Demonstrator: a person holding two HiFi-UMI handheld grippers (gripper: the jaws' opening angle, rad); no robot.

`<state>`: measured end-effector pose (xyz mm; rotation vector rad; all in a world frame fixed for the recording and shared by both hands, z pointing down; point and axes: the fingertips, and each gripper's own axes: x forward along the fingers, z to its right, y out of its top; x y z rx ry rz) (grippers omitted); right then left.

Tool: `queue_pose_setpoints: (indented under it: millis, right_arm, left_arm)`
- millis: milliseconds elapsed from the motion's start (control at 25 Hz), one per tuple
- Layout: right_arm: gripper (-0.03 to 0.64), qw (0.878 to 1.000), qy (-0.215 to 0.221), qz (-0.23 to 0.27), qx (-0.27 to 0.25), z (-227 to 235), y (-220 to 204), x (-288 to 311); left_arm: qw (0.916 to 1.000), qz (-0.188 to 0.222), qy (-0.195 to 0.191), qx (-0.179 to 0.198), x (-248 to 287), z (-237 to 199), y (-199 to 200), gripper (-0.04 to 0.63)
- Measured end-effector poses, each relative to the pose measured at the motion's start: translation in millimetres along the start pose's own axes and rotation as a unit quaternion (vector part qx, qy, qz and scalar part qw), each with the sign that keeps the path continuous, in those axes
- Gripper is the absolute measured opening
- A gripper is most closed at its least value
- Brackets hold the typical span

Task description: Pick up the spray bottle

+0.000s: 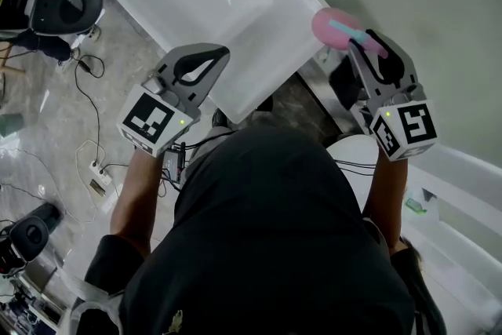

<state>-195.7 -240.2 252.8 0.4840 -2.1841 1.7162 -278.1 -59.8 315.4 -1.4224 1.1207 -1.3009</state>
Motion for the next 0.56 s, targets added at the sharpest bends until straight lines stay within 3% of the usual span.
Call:
queue_pose_setpoints:
  millis: [560]
  right_arm:
    - [0.150,0.999,0.043,0.000,-0.016,-36,2,20]
  left_arm:
    - [0.9978,-0.014,0.063,0.009,-48,-38,-25,0.003]
